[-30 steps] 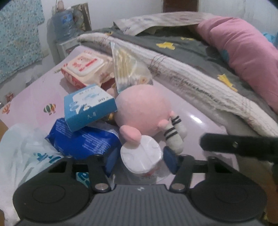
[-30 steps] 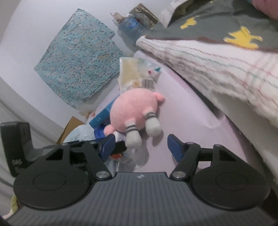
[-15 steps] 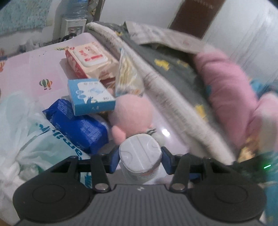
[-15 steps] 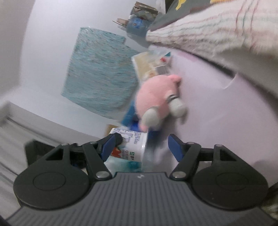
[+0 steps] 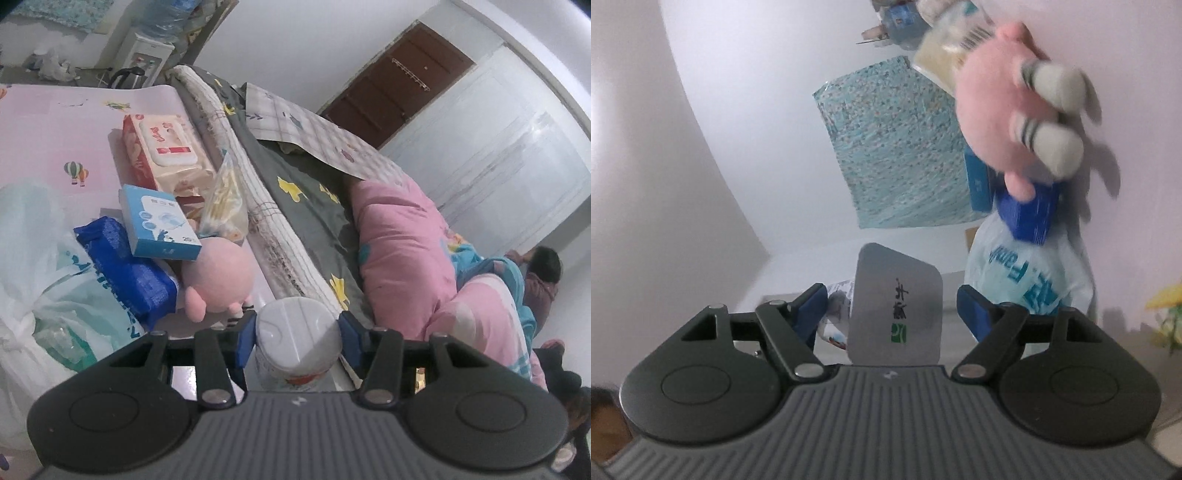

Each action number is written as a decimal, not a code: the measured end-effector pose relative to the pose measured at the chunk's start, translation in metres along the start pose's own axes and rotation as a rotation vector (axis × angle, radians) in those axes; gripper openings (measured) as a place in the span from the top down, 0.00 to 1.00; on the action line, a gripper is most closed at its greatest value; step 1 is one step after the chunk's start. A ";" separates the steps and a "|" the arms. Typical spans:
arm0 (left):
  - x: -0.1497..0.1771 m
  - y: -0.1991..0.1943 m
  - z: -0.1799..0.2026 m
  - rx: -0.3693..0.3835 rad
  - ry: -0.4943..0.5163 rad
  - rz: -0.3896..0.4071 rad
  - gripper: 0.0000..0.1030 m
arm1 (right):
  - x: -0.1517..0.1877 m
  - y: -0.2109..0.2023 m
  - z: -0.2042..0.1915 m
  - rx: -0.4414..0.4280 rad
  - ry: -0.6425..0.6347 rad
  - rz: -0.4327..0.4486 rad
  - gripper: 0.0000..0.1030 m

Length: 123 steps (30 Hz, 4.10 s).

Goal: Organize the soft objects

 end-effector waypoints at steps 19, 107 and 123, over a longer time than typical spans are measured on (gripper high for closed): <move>0.004 -0.004 -0.019 0.038 -0.093 0.008 0.52 | 0.012 0.009 0.013 -0.033 0.078 -0.003 0.36; 0.019 -0.189 -0.097 -0.397 0.119 0.278 0.32 | 0.124 0.116 -0.110 0.743 -1.428 -0.177 0.43; 0.020 -0.302 -0.160 -0.581 -0.035 0.479 0.32 | 0.246 0.345 -0.107 0.514 -1.382 -0.601 0.43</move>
Point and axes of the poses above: each gripper's, at about its wrist camera, not at the fingertips, and y roughly the way its jaws point, z to its right, x to its underside, the point moved 3 cm from there along y, roughly the way its jaws point, and after that the axes turned 9 degrees about z, right-handed, at the moved point
